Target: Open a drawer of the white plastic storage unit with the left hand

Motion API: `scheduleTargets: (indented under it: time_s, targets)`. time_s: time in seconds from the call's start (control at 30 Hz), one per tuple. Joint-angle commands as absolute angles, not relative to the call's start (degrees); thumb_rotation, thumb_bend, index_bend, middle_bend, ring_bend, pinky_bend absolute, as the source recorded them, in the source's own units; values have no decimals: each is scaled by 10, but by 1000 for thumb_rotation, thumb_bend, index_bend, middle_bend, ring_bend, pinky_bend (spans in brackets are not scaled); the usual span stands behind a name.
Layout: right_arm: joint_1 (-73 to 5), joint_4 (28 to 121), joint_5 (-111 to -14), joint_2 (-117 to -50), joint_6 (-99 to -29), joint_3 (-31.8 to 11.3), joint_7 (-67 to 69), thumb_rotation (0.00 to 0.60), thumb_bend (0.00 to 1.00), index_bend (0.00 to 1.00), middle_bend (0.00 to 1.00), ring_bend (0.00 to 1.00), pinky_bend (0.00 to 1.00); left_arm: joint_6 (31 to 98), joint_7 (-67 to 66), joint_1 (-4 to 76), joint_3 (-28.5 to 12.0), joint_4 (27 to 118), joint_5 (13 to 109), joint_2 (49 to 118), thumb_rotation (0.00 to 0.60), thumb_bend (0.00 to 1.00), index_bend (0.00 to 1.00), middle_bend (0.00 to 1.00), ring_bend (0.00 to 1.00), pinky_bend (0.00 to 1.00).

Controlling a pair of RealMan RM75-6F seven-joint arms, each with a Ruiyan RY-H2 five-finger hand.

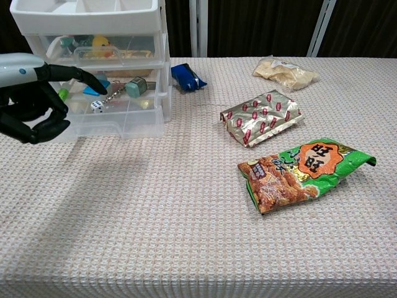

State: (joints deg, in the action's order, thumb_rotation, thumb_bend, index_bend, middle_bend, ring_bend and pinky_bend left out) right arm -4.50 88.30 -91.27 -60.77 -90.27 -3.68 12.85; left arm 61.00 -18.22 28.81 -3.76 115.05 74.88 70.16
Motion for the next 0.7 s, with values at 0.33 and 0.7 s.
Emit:
scheduleTargets:
  time_s: [0.33, 0.7]
  targets:
    - [-35, 894, -915, -600, -914, -34, 119, 600, 191, 0, 82, 0, 0, 563, -253, 386, -93, 1000, 797, 706, 600, 157, 393, 790, 901, 1000]
    - [-32, 902, -910, -601, -910, -32, 107, 600, 191, 0, 82, 0, 0, 527, -289, 425, -76, 923, 806, 740, 600, 61, 391, 790, 901, 1000]
